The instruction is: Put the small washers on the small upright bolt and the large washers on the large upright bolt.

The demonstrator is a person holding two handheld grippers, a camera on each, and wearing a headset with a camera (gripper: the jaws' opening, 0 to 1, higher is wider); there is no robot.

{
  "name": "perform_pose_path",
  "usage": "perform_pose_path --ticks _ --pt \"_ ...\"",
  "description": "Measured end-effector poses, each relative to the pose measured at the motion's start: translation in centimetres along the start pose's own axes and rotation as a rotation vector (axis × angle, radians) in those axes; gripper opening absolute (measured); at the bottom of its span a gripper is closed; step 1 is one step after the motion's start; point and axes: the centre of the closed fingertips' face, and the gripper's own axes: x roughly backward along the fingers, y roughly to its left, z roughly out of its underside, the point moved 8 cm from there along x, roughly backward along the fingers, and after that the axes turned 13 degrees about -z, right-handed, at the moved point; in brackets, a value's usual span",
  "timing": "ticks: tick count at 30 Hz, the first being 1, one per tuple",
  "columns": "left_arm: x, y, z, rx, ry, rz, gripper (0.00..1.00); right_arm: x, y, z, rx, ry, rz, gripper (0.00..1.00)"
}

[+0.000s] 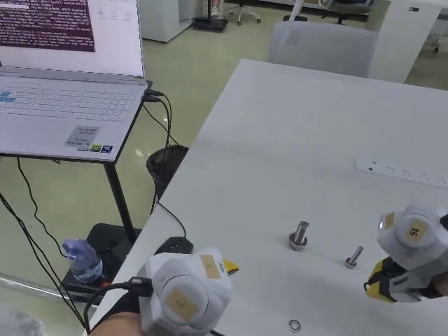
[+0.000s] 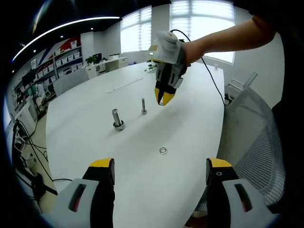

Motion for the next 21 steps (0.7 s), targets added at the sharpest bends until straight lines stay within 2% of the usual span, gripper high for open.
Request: perform_pose_path --ticks 3,5,11,21 --pt "0.0 0.0 -0.1 0.004 -0.006 -0.003 0.79 0.6 -0.8 -0.3 0.001 -0.007 0.013 0.13" --pt "-0.1 0.0 0.0 -0.004 0.005 -0.005 0.78 0.9 -1.4 -0.6 -0.003 -0.010 0.020 0.13" --pt "-0.2 -0.1 0.1 -0.006 0.008 -0.002 0.78 1.7 -2.2 -1.5 -0.008 -0.024 0.040 0.13" --pt "-0.4 -0.1 0.2 -0.009 0.017 0.004 0.78 1.7 -3.6 -2.3 -0.003 -0.010 0.047 0.13"
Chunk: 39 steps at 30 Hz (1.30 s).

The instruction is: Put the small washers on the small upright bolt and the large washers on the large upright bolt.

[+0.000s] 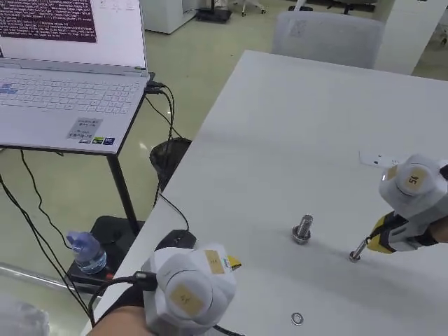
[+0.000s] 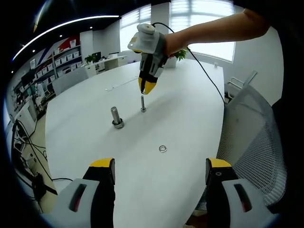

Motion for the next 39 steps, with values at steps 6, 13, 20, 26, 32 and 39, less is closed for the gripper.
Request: perform_pose_path --ticks 6,13,20,26,32,39 --pt "0.0 0.1 0.1 0.000 0.004 0.004 0.77 -0.4 -0.4 -0.1 0.000 0.005 0.004 0.13" --pt "-0.1 0.3 0.2 -0.004 0.007 0.005 0.76 -0.8 -0.6 0.0 0.002 0.019 -0.003 0.13" --pt "0.0 0.3 0.2 -0.004 0.011 0.005 0.75 -1.3 -0.8 0.2 0.001 0.025 -0.011 0.13" --pt "0.0 0.3 0.3 -0.001 0.013 0.005 0.74 -1.9 -1.1 0.4 0.009 0.047 -0.014 0.13" --pt "0.0 0.4 0.7 0.001 0.017 0.007 0.73 -2.6 -1.2 0.5 0.019 0.062 -0.026 0.13" --pt "0.1 0.5 0.8 0.009 0.020 0.009 0.74 -3.4 -1.5 0.6 0.024 0.077 -0.034 0.13"
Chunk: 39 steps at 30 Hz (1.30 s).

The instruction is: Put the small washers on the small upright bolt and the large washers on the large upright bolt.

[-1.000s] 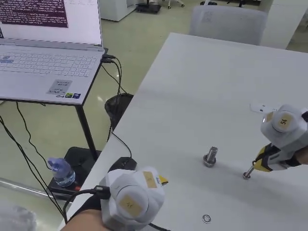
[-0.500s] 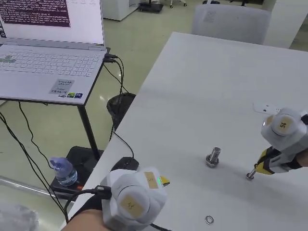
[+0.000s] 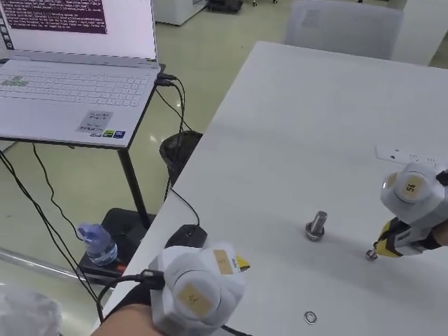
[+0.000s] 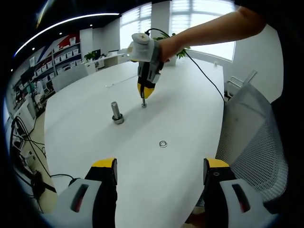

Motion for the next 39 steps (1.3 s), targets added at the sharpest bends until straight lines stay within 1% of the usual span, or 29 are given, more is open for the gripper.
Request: perform_pose_path --ticks 4,7,11,14,21,28,36,39 --pt "0.0 0.0 0.3 0.002 0.003 0.002 0.73 -0.7 -0.2 0.1 0.000 0.010 -0.006 0.13" --pt "-0.1 0.1 0.7 0.004 0.014 0.002 0.73 -1.3 -0.3 0.2 -0.006 0.014 -0.013 0.13" --pt "-0.1 -0.1 0.8 0.008 0.016 0.006 0.73 -1.8 -0.3 0.2 0.002 0.023 -0.022 0.13" --pt "-0.2 -0.2 0.8 0.006 0.023 0.009 0.72 -1.8 -0.4 0.3 0.001 0.023 -0.021 0.13" --pt "-0.3 -0.2 0.7 0.006 0.023 0.012 0.71 -2.0 -0.4 0.3 0.021 0.030 -0.018 0.13" --pt "-0.3 -0.2 0.9 0.006 0.028 0.015 0.70 -2.0 -0.5 0.3 0.019 0.027 -0.022 0.13" --pt "-0.3 -0.3 0.6 0.004 0.027 0.019 0.69 -1.9 -0.7 0.4 0.009 0.022 -0.031 0.13" --pt "-0.3 -0.3 0.6 0.003 0.029 0.018 0.69 -1.9 -0.7 0.4 0.004 0.022 -0.034 0.13"
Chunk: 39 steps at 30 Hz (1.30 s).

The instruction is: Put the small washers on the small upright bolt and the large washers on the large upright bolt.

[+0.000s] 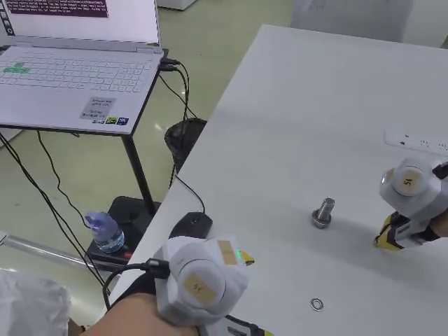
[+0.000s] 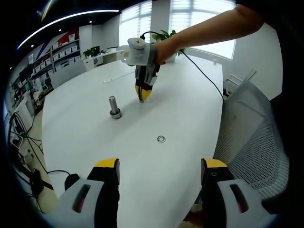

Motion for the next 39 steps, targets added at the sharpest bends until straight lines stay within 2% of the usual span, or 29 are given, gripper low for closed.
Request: perform_pose_path --ticks 10,16,25,32,35,39 --pt "0.2 0.1 -0.3 -0.001 -0.014 -0.010 0.72 -0.1 0.0 0.0 0.000 0.005 0.003 0.14" --pt "0.2 0.0 -0.5 0.000 -0.020 -0.015 0.77 0.0 -0.1 0.1 -0.009 -0.004 -0.003 0.23" --pt "0.5 0.1 -0.5 -0.011 -0.024 -0.024 0.79 1.0 -0.1 -0.4 -0.007 -0.041 0.015 0.25" --pt "1.0 0.0 -0.8 -0.020 -0.027 -0.020 0.80 1.7 0.9 -1.4 0.041 -0.045 0.022 0.27" --pt "1.0 0.0 -0.7 -0.033 -0.008 -0.023 0.79 2.2 1.4 -2.1 0.054 -0.064 0.019 0.28" --pt "1.1 -0.3 -0.8 -0.037 -0.007 -0.014 0.78 2.7 2.2 -3.0 0.076 -0.081 0.021 0.28"
